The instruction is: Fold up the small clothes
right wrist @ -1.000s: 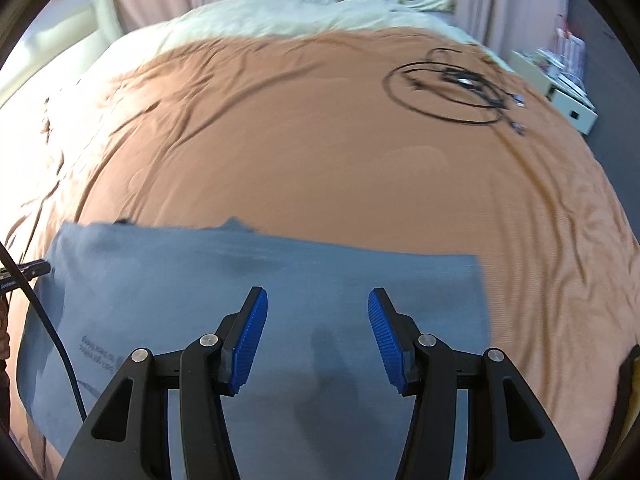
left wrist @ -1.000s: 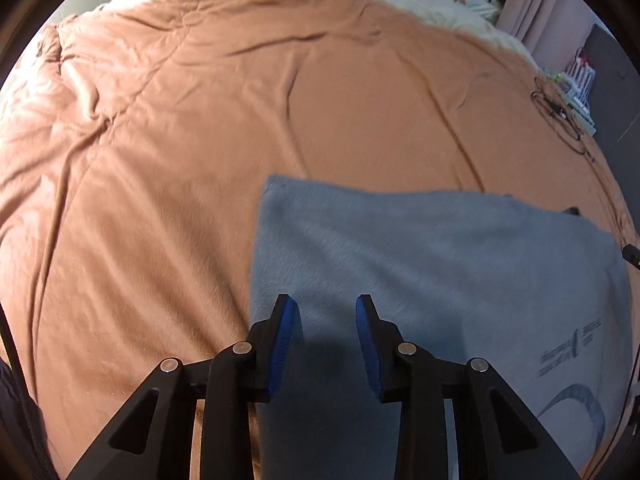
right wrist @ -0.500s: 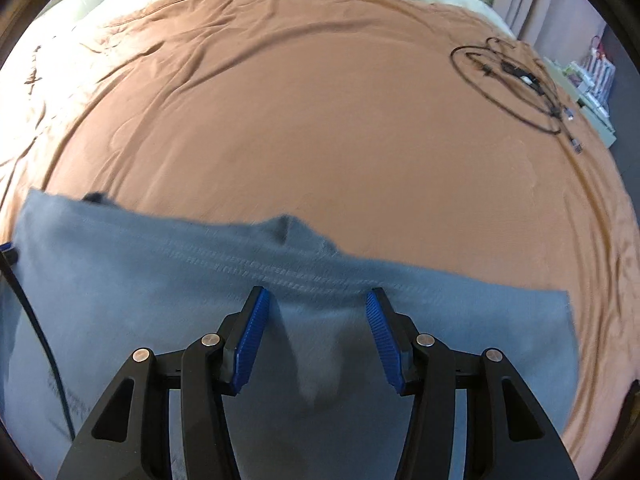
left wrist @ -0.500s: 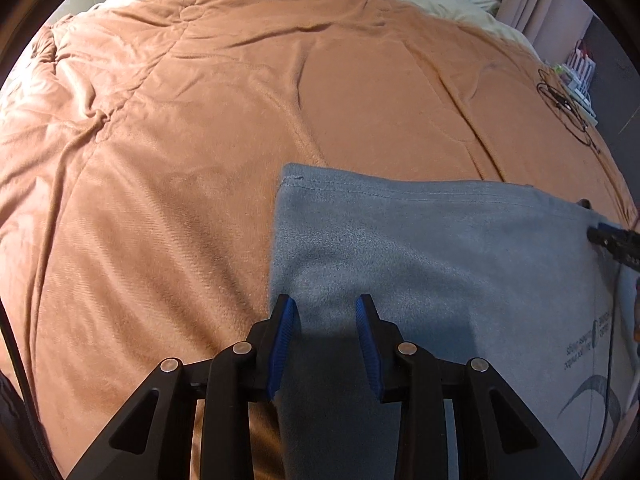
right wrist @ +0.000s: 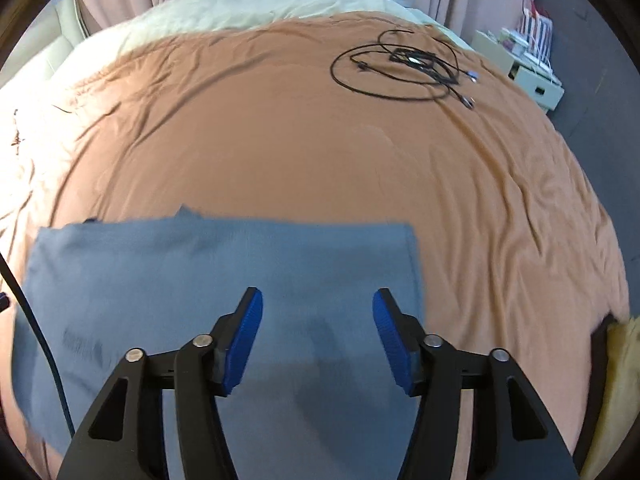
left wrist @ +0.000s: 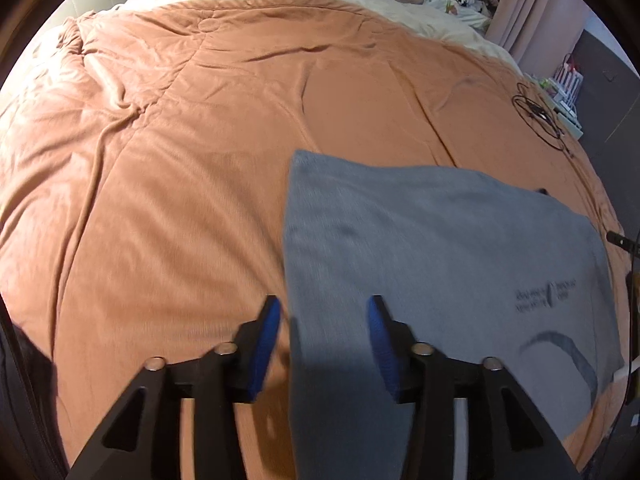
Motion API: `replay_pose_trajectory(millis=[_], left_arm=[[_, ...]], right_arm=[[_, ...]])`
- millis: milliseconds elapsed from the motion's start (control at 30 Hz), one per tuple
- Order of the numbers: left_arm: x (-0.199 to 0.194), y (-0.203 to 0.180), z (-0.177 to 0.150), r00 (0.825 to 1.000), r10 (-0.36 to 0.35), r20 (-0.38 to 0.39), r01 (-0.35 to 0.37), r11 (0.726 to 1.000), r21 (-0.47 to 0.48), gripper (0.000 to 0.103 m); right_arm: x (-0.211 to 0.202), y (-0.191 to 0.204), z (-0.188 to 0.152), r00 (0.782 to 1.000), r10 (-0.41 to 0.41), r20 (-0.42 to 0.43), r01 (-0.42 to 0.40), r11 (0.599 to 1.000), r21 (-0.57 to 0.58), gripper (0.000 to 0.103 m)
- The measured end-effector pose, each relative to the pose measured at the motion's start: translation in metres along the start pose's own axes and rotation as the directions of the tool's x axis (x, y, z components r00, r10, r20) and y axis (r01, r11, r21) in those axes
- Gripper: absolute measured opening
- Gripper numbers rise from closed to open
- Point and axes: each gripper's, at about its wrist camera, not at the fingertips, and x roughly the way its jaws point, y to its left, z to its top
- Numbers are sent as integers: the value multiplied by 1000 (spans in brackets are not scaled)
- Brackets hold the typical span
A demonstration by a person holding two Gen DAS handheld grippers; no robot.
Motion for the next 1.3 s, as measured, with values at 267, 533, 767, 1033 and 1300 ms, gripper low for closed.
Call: replay_pose_trajectory(millis=[267,533,767,1033,1300], left_arm=[[-30,-5,-56,1000,-18,-16,17,1000,-24,54],[-39,2,-122,999,-4,-47,1,998,-60,54],[-32,21,-163,991,97,-89,-104,991,-86,56],[-67,38,-181,1000,-9,-14,6,976,-217,56],[-51,38,-194,980,-199,-3,184,913,-365,56]], right_arm=[[-51,-46,-71,996,88,-8,-88,995,45,69],[-79,-68,-157,994,88,-62,-84,995,61,69],[-71,-103,-200,993,18,-115,-5,994,110,69],[-121,-120,-235,990,137,-19,-128,959,252,69],[-121,-136,-277,908,410,84,-402,796,452,57]])
